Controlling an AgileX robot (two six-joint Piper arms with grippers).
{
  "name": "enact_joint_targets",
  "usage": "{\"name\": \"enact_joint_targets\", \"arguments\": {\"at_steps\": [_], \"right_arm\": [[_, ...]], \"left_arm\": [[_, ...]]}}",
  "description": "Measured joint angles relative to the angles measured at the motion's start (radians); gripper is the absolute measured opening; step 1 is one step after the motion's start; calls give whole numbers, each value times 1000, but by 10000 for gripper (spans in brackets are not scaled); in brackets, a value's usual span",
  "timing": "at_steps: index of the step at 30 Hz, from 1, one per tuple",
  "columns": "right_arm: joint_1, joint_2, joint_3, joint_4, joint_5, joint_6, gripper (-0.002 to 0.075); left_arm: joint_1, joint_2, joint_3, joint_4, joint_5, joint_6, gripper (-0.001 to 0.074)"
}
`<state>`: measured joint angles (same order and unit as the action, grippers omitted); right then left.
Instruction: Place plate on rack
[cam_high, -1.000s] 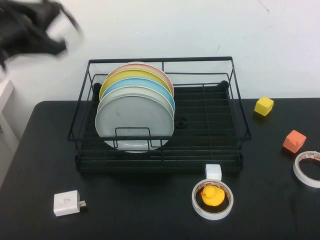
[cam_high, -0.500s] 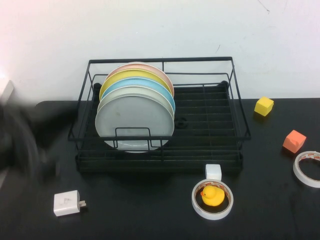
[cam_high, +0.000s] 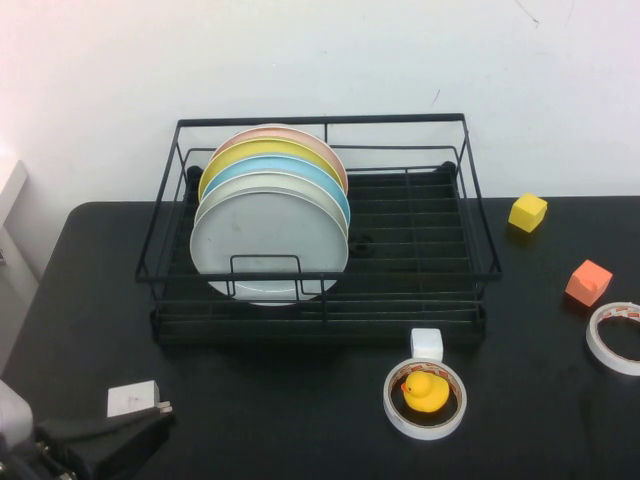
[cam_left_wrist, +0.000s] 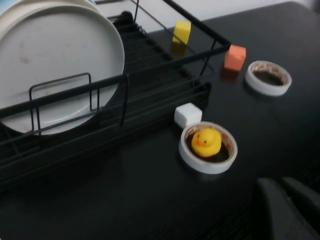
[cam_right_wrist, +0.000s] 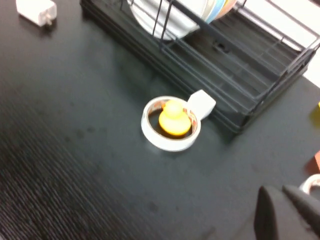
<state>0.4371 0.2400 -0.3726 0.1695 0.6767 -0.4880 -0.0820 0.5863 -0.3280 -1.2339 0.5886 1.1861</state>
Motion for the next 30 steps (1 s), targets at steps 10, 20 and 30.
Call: {"name": "enact_joint_targets", "arguments": {"at_steps": [10,20,30], "right_arm": [[0,-4,0,74,-6,-4,-2],[0,-4,0,78,-6,-4,-2],[0,-4,0,80,-6,-4,-2]], "left_arm": [[0,-5,9,-51,-7,16,0],[0,-5,9,-66,35,16,0],[0,-9,70,-220,-128,20,0]]}}
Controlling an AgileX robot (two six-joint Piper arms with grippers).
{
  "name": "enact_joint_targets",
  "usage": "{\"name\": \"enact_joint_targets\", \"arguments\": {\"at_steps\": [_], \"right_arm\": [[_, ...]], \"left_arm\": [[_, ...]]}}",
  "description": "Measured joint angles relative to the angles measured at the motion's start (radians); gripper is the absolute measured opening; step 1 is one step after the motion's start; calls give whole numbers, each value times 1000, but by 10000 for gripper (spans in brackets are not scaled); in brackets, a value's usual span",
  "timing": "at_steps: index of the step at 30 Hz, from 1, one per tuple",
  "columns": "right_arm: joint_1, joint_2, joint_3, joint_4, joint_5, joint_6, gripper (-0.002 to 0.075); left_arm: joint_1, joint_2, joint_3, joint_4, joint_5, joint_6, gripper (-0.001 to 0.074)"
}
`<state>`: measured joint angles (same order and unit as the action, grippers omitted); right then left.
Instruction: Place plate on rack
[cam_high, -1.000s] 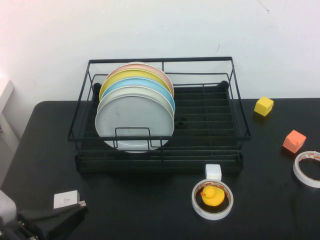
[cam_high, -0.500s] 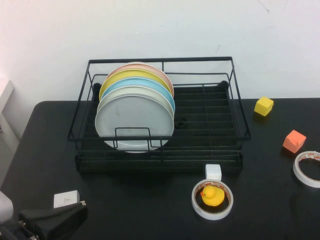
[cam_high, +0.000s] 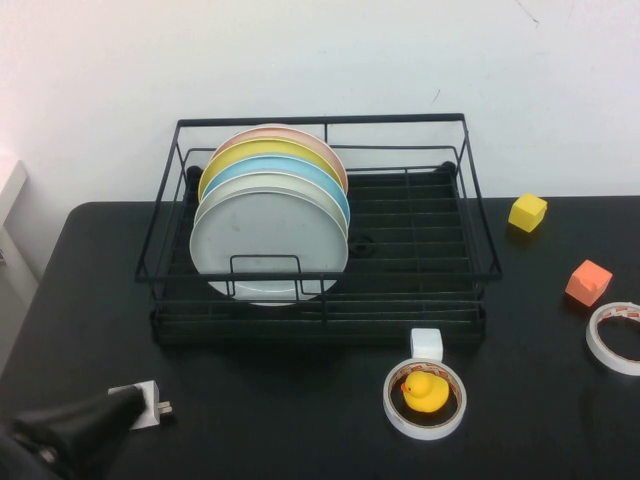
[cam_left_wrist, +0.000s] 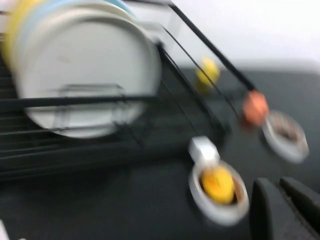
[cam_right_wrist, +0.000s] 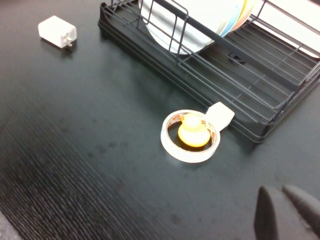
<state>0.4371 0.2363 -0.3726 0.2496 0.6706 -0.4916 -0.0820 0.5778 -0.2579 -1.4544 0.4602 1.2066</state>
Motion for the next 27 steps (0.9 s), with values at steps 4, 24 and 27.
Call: {"name": "enact_joint_targets", "arguments": {"at_steps": [4,24,27], "right_arm": [[0,0,0,0,0,0,-2],[0,0,0,5,0,0,-2],[-1,0,1,6,3,0,-2]], "left_arm": [[0,-61,43,-182,-161,62,0],[0,-586,186,-250,-378,482,0],[0,-588,217,-261,-390,490,0]]}}
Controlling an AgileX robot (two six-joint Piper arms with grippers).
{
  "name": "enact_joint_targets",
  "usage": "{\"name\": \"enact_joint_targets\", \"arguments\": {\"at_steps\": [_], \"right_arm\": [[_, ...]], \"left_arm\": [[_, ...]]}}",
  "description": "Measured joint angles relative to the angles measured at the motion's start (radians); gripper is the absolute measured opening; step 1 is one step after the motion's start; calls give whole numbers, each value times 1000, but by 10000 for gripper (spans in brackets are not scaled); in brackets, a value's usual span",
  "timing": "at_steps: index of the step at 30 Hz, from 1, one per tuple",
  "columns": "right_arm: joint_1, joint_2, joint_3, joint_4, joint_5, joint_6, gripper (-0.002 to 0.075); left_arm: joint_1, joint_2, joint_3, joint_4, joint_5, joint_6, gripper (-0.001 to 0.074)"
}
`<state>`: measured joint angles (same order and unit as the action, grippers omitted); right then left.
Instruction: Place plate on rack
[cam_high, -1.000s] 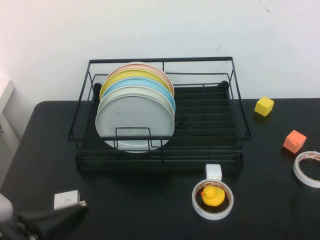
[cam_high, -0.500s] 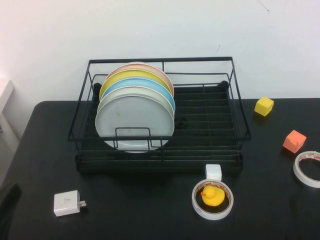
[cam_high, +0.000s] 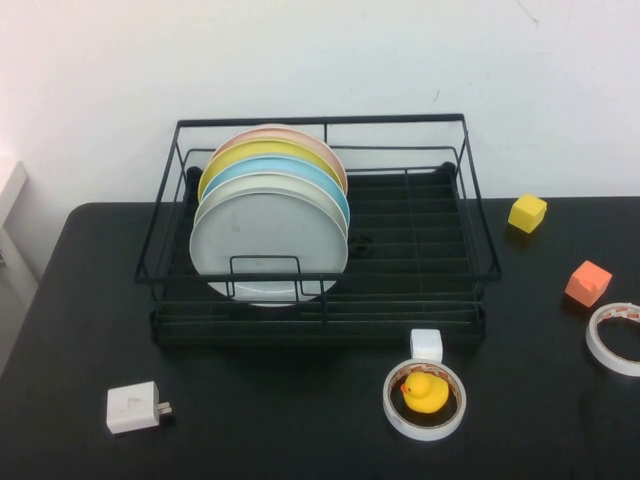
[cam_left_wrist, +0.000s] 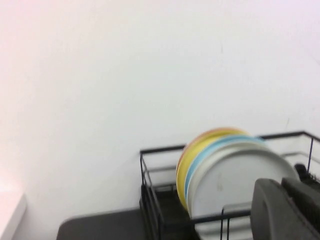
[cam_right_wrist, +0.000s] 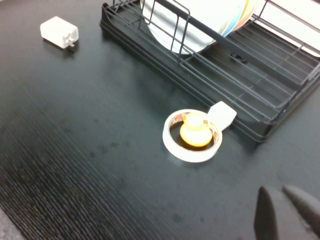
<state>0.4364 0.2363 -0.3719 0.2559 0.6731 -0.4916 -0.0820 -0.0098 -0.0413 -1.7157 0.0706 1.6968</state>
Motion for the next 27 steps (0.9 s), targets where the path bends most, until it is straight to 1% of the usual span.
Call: {"name": "enact_joint_targets", "arguments": {"at_steps": [3,5,6,8,11,13,15,16,18,21,27], "right_arm": [[0,0,0,0,0,0,-2],[0,0,0,1,0,0,-2],[0,0,0,2,0,-3,-2],[0,0,0,2,0,-7,-2],[0,0,0,2,8,-7,-2],[0,0,0,2,17,-7,-2],[0,0,0,2,24,-7,-2],[0,0,0,2,26,-7,-2],[0,0,0,2,29,-7,-2],[0,0,0,2,31,-7,-2],[0,0,0,4,31,-7,-2]], "left_arm": [[0,7,19,25,-11,-28,0],[0,7,24,129,-25,-132,0],[0,7,26,213,-29,-218,0],[0,7,32,427,-32,-441,0],[0,7,38,892,1,-929,0],[0,7,40,1205,75,-1290,0],[0,7,49,1413,166,-1583,0],[0,7,58,1478,211,-1683,0],[0,7,60,1540,239,-1776,0],[0,0,60,1583,242,-1785,0],[0,-2,60,1587,242,-1821,0]]}}
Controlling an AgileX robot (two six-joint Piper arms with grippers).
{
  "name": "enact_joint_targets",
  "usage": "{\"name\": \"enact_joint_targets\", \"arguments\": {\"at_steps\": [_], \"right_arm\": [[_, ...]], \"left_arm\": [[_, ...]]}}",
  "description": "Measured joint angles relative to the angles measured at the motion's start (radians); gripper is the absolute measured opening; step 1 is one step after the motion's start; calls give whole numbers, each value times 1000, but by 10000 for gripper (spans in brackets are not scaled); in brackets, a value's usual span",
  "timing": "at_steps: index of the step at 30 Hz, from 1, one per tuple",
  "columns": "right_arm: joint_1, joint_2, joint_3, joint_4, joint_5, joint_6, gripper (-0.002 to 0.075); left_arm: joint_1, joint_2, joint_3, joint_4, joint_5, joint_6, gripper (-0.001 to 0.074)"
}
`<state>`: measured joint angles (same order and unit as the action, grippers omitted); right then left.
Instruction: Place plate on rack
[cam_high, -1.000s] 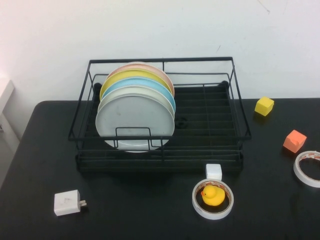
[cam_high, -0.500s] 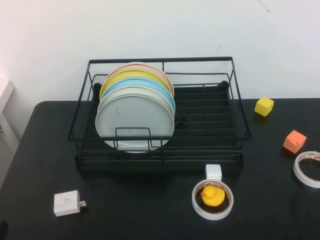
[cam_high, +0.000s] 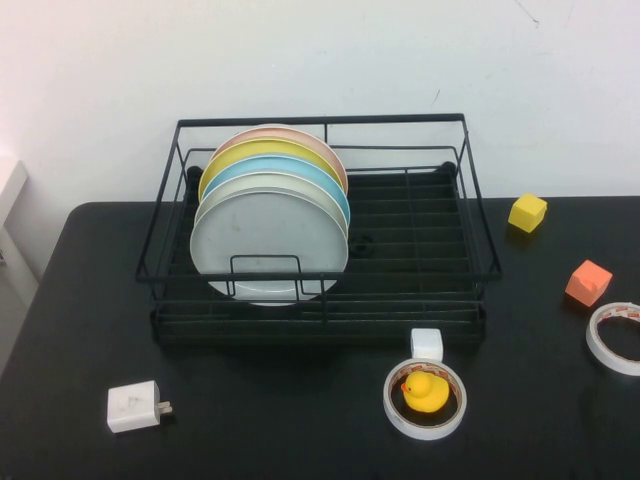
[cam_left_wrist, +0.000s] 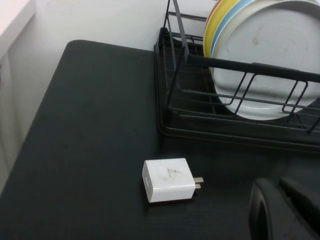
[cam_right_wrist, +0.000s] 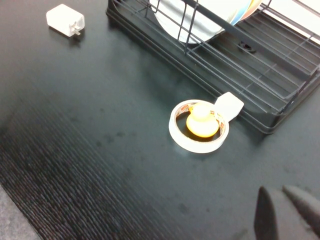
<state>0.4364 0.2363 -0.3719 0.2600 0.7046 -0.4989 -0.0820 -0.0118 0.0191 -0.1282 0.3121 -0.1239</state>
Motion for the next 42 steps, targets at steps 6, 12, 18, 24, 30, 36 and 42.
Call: {"name": "enact_joint_targets", "arguments": {"at_steps": [6,12,18,24,30,36,42], "right_arm": [[0,0,0,0,0,0,-2],[0,0,0,0,0,0,-2],[0,0,0,0,0,0,-2],[0,0,0,0,0,0,-2],[0,0,0,0,0,0,-2],[0,0,0,0,0,0,-2],[0,0,0,1,0,0,-2]], "left_arm": [[0,0,0,0,0,140,0],[0,0,0,2,0,134,0],[0,0,0,39,0,13,-1],[0,0,0,48,0,0,-1],[0,0,0,48,0,-2,-1],[0,0,0,50,0,-2,-1],[0,0,-1,51,0,-2,-1]]}}
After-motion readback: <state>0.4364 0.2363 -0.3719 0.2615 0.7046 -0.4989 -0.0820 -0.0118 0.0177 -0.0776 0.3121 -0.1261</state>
